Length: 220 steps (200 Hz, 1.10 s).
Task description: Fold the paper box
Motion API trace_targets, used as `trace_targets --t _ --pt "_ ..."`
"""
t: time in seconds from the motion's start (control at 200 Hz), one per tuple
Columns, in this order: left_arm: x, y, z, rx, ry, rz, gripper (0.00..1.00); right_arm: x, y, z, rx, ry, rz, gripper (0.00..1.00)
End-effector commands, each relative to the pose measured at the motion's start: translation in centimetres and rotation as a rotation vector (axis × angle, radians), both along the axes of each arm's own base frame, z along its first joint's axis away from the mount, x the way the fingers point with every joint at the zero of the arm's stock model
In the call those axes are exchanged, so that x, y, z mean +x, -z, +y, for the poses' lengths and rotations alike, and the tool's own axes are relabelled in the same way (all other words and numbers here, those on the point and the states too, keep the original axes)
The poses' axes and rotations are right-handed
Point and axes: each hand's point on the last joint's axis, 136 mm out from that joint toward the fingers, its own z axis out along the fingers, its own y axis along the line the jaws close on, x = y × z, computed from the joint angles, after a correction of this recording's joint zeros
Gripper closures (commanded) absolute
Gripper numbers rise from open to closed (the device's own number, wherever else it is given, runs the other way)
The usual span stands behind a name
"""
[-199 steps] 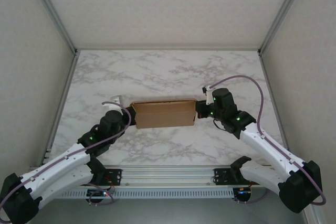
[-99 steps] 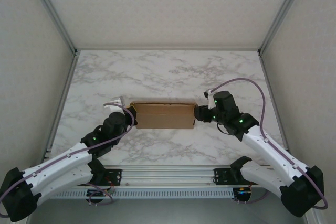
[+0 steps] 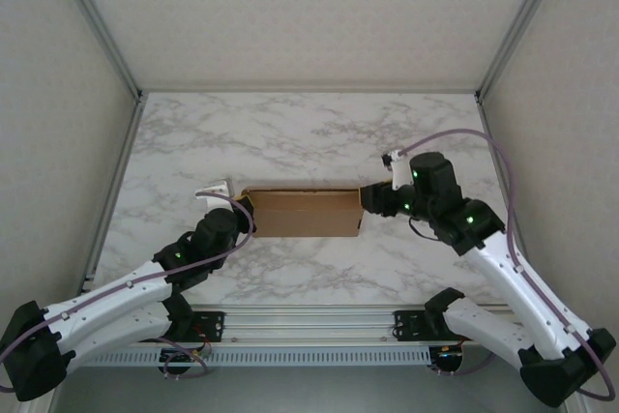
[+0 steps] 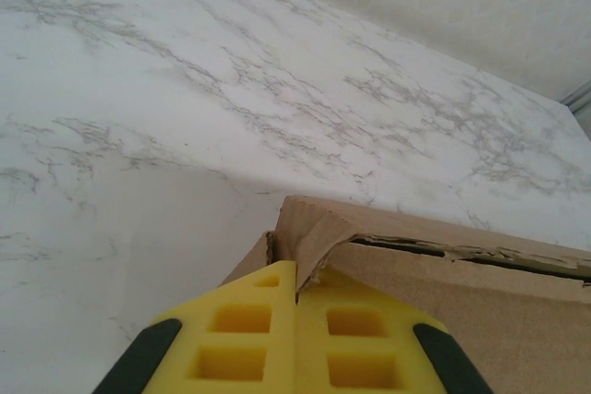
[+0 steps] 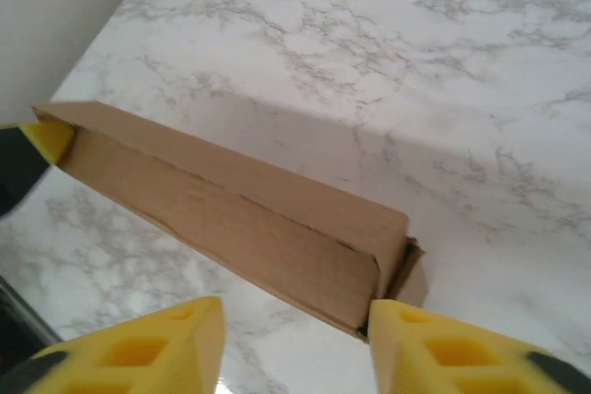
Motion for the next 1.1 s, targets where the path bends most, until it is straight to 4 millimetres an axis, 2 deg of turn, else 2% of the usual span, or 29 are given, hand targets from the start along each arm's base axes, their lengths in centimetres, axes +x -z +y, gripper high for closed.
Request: trace_targets --t 0.0,0.03,0.105,0.135,0.24,0.381,0.671,0.901,0.971,1.046,1.097 --pt "-1.6 4.3 0.6 0.156 0.042 0.139 1.0 0.9 -0.3 1.6 0.04 0.037 0.153 0.79" --pt "-1.6 4.3 0.6 0.158 0.042 0.139 1.0 1.3 -0.4 2.1 0.058 0.045 0.173 0.82" --pt "-1.6 4.3 0.6 0.163 0.043 0.14 1.0 2.6 -0.7 2.6 0.112 0.11 0.196 0.97" --pt "-1.6 4.2 0.6 0.163 0.043 0.14 1.0 3.0 -0.9 2.8 0.13 0.135 0.205 1.0" --pt "-1.6 4.2 0.6 0.167 0.043 0.139 1.0 3.9 -0.8 3.7 0.162 0.16 0.246 1.0" --pt "-1.5 3.9 0.6 0.166 0.045 0.133 1.0 4.4 1.1 3.8 0.089 0.195 0.259 1.0" --pt "-1.4 3.5 0.5 0.154 0.043 0.124 1.0 3.1 5.7 3.1 0.02 0.198 0.325 0.99" --pt "-1.6 2.8 0.2 0.134 0.067 0.11 1.0 1.8 8.4 2.5 0.016 0.21 0.38 1.0" --pt "-1.7 2.6 0.0 0.126 0.079 0.113 0.91 1.5 8.7 2.4 0.016 0.21 0.384 0.99" --pt "-1.8 1.9 -0.2 0.115 0.089 0.111 0.72 1.3 8.8 2.3 0.014 0.215 0.384 0.99" --pt "-1.9 1.3 -0.2 0.105 0.089 0.106 0.64 1.3 8.6 2.1 0.011 0.219 0.378 0.99"
